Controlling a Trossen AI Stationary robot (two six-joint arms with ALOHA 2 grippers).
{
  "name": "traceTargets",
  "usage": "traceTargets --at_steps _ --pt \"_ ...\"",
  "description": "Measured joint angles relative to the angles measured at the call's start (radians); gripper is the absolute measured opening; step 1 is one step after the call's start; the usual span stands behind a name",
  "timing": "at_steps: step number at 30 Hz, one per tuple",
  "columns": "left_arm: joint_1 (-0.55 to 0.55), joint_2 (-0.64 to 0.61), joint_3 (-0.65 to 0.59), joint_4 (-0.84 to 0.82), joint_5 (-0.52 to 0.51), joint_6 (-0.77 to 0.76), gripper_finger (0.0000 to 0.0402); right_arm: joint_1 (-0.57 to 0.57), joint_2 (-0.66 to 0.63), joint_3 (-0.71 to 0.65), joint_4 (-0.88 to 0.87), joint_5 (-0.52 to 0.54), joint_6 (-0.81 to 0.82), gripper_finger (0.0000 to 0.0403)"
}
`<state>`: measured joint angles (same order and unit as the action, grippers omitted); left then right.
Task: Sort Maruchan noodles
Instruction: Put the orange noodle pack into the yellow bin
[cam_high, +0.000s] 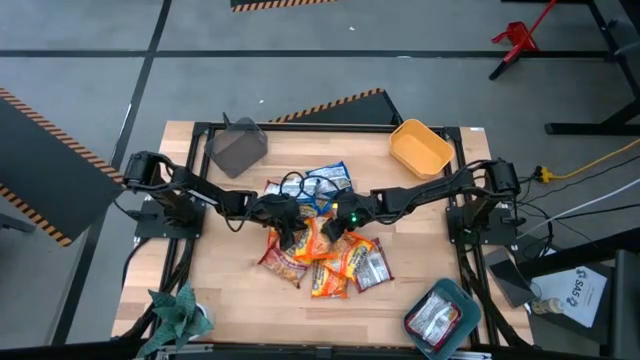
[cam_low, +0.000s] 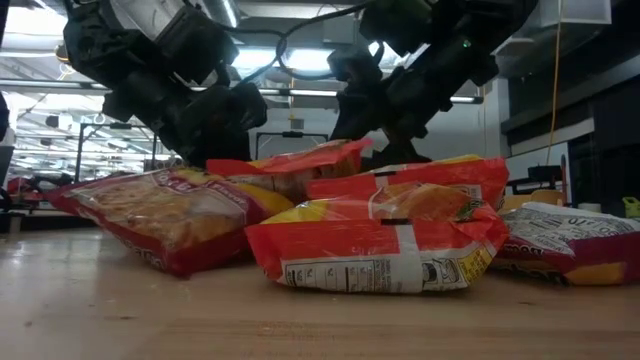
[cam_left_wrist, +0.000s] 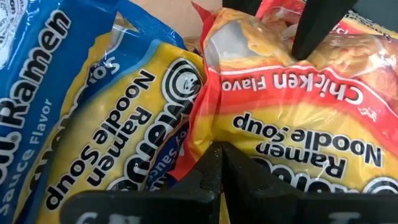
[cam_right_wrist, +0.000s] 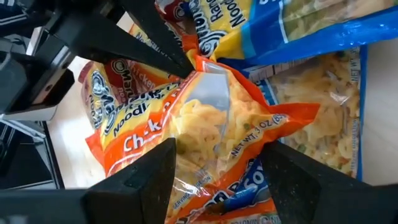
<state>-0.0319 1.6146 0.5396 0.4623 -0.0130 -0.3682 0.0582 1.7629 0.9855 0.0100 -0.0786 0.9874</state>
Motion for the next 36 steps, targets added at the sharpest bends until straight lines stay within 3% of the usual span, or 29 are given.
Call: traceTargets --at_steps 8,19,30,36 --pt "0.000 0.000 0.000 0.001 -0.030 -0.016 0.0002 0.000 0.000 0.000 0.001 0.026 0.000 0.0199" --pt "0.001 -0.006 0.007 -0.001 -0.027 -0.047 0.0002 0.000 0.000 0.002 -0.004 0.014 0.001 0.0010" --pt "0.002 -0.010 0.095 -0.015 0.045 -0.080 0.0002 0.000 -0.040 0.002 -0.016 0.004 0.015 0.0004" --pt "0.004 -0.010 0.186 -0.103 0.071 -0.094 0.0002 -0.002 -0.113 0.002 -0.074 0.024 0.014 0.0002"
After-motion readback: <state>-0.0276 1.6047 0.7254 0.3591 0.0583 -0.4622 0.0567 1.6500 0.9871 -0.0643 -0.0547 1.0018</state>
